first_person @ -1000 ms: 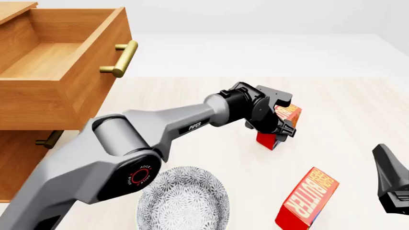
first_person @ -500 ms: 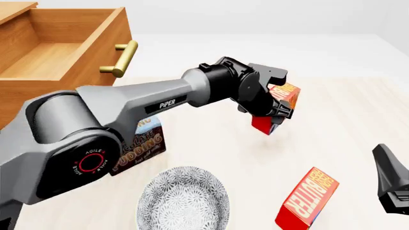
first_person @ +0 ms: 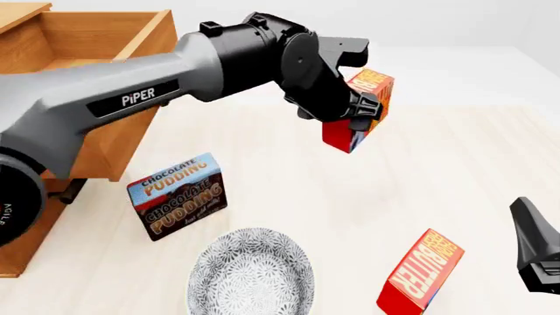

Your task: Put the butter at the front in the top drawer of the cabinet and close it.

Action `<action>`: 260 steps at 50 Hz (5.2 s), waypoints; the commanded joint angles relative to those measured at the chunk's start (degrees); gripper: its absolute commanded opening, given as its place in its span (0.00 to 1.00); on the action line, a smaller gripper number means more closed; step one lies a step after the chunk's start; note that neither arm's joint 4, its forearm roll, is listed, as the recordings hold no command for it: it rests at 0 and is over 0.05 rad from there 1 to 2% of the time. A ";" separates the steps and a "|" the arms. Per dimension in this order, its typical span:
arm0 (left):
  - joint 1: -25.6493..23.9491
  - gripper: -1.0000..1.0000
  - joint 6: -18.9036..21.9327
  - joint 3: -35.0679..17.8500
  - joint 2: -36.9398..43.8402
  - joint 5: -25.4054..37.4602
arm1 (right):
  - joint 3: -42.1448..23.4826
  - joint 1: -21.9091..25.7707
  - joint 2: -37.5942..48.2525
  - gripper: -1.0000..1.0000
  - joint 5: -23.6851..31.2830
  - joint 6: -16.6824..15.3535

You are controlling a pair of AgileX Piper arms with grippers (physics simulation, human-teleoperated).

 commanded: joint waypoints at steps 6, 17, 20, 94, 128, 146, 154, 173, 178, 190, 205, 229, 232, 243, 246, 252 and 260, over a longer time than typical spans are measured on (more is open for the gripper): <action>4.84 0.00 2.22 -1.40 -7.79 7.68 | 0.07 -0.02 0.03 1.00 -0.08 0.05; 8.69 0.00 4.85 -7.50 -9.75 15.94 | 0.07 -0.03 0.04 1.00 -0.08 0.05; 9.51 0.00 5.02 -7.84 -10.62 17.30 | 0.07 -0.02 0.04 1.00 -0.08 0.05; 37.22 0.00 12.49 1.88 -35.53 29.09 | 0.07 -0.03 0.02 1.00 -0.08 0.06; 46.24 0.00 7.51 12.17 -41.90 29.09 | 0.07 0.04 0.35 1.00 -0.21 -0.07; 48.97 0.00 6.96 12.73 -39.77 29.09 | 0.07 -0.02 0.03 1.00 -0.08 0.06; 49.18 0.00 6.45 11.84 -37.62 29.08 | 0.07 -0.02 0.03 1.00 -0.08 0.06; 49.37 0.00 5.21 10.52 -33.26 27.98 | 0.07 -0.02 0.03 1.00 -0.08 0.06; 49.13 0.00 4.73 12.37 -33.29 26.07 | 0.07 -0.02 0.03 1.00 -0.08 0.06; 49.87 0.00 4.61 18.85 -34.19 21.42 | 0.07 -0.02 0.03 1.00 -0.08 0.06; 50.75 0.00 5.70 21.29 -34.84 18.29 | 0.07 -0.02 0.03 1.00 -0.08 0.06; 50.96 0.00 6.16 22.30 -33.94 17.20 | 0.07 -0.02 0.03 1.00 -0.08 0.06; 50.70 0.00 5.92 22.00 -33.82 17.26 | 0.07 -0.02 0.03 1.00 -0.08 0.06; 51.08 0.00 6.40 22.15 -33.57 17.50 | 0.07 -0.02 0.03 1.00 -0.08 0.06; 51.13 0.00 6.56 22.21 -33.54 17.58 | 0.07 -0.02 0.03 1.00 -0.08 0.06; 51.30 0.00 6.93 21.92 -33.34 18.05 | 0.07 -0.02 0.03 1.00 -0.08 0.06; 51.28 1.00 7.33 20.68 -33.33 18.85 | 0.07 -0.02 0.03 1.00 -0.08 0.06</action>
